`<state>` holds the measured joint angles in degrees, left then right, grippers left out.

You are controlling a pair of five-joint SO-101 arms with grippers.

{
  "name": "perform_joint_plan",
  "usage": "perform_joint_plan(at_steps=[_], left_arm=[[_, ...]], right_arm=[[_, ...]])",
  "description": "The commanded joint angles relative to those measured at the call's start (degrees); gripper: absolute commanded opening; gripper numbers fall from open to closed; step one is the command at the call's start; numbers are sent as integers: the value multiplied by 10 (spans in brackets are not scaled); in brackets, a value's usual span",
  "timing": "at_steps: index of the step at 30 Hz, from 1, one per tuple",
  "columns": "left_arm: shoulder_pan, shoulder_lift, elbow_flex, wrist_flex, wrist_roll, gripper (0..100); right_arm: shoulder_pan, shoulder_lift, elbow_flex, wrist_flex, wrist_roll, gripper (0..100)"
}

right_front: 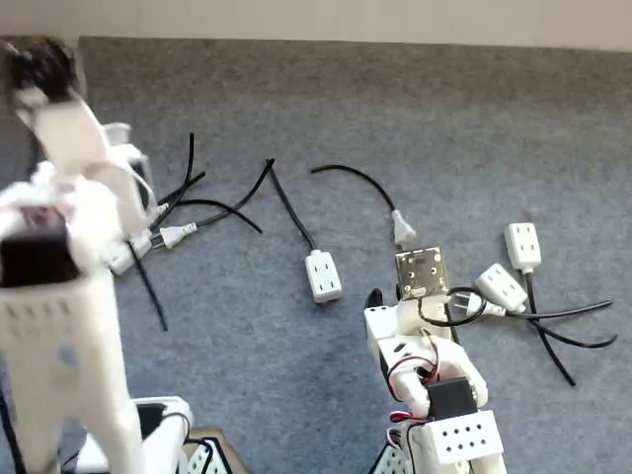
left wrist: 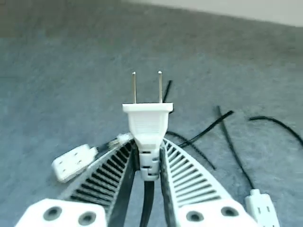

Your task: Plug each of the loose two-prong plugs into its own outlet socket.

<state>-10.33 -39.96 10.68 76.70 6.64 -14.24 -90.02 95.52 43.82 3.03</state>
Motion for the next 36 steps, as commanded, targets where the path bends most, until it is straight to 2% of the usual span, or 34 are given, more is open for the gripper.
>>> perform_joint_plan(at_steps=[1,5,8,13,18,24,27,31,36], left_arm=[[65,-204,284,-231,6,6],[106,-365,500,-424,6,6],[138,-481,626,-536,6,6],[193,-643,761,-643,4,6],[225,-631,783,-651,5,6],[298,-625,810,-653,4,6],[333,-625,849,-665,3,6],[342,-620,865,-694,3,6],[344,-620,865,-693,3,6]], right_arm=[[-4,-5,80,-17,11,120],[-4,-5,80,-17,11,120],[-4,-5,80,-17,11,120],[-4,-5,80,-17,11,120],[-2,-5,79,-17,11,117],[0,-6,26,-18,7,115],[6,-6,-49,-16,7,111],[3,-6,-187,-17,11,11],[-20,-3,-375,-17,11,19]])
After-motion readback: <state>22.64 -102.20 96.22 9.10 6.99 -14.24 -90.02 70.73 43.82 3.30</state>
